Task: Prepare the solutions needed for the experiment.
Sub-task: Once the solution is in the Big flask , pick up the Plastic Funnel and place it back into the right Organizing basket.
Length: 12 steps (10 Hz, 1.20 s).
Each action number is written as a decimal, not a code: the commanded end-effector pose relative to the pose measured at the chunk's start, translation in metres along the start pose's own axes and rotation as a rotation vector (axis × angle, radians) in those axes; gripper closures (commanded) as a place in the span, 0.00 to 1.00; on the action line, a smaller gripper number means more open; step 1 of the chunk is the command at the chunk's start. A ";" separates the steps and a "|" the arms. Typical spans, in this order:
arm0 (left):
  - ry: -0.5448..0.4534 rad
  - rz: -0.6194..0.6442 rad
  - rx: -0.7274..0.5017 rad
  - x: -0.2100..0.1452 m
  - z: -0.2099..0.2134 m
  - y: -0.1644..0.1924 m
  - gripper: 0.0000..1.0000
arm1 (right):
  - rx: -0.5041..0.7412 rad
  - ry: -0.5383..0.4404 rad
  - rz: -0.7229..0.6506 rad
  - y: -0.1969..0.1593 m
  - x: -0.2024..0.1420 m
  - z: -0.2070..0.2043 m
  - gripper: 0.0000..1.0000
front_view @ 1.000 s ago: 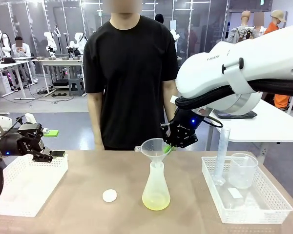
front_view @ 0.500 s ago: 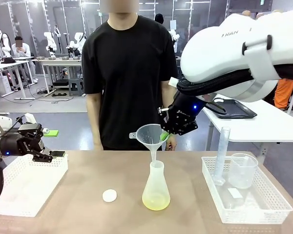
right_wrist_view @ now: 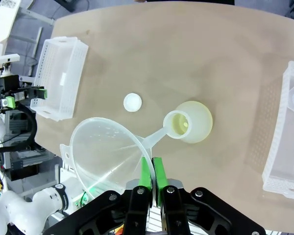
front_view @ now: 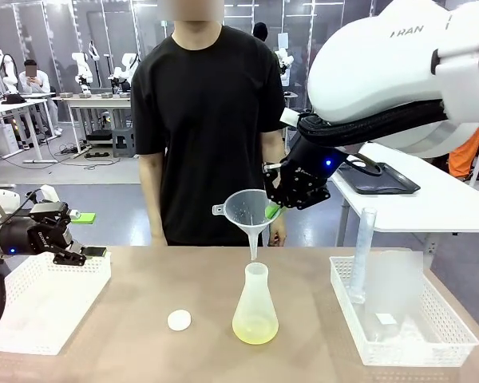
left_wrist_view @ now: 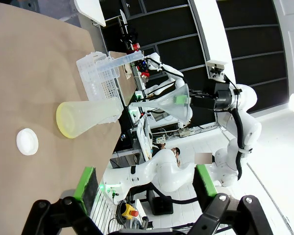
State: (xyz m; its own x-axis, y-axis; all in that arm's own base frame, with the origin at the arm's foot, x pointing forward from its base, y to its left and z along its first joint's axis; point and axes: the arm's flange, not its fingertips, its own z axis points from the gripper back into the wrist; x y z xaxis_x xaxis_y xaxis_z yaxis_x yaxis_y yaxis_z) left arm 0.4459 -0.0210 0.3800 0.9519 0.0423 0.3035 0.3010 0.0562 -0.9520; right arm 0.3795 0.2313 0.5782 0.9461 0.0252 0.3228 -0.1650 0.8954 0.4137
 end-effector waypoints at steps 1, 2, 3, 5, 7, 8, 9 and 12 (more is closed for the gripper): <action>0.007 -0.001 0.005 0.000 0.000 -0.002 0.00 | -0.006 0.003 0.027 -0.016 -0.001 0.002 1.00; 0.007 -0.001 0.005 0.000 0.000 -0.002 0.00 | 0.002 0.010 0.030 -0.030 0.000 0.011 1.00; 0.007 -0.001 0.005 0.000 0.000 -0.002 0.00 | 0.014 0.020 0.027 -0.046 -0.001 0.018 1.00; 0.007 -0.001 0.005 0.000 0.000 -0.002 0.00 | 0.011 0.044 0.023 -0.088 -0.002 0.029 1.00; 0.007 -0.001 0.005 0.000 0.000 -0.002 0.00 | 0.002 0.059 -0.047 -0.144 -0.010 0.042 1.00; 0.007 -0.001 0.005 0.000 0.000 -0.002 0.00 | -0.015 0.050 -0.087 -0.172 -0.014 0.048 1.00; 0.007 -0.001 0.005 0.000 0.000 -0.002 0.00 | -0.045 0.037 -0.128 -0.198 -0.020 0.052 1.00; 0.007 -0.001 0.005 0.000 0.000 -0.002 0.00 | -0.043 0.037 -0.217 -0.249 -0.033 0.054 1.00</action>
State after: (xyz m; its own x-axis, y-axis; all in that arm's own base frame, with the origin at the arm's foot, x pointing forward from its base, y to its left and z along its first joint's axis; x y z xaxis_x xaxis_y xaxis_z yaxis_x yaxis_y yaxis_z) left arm 0.4459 -0.0209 0.3800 0.9519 0.0425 0.3035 0.3010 0.0564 -0.9520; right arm 0.3775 -0.0152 0.5149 0.9657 -0.1597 0.2049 0.0540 0.8949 0.4430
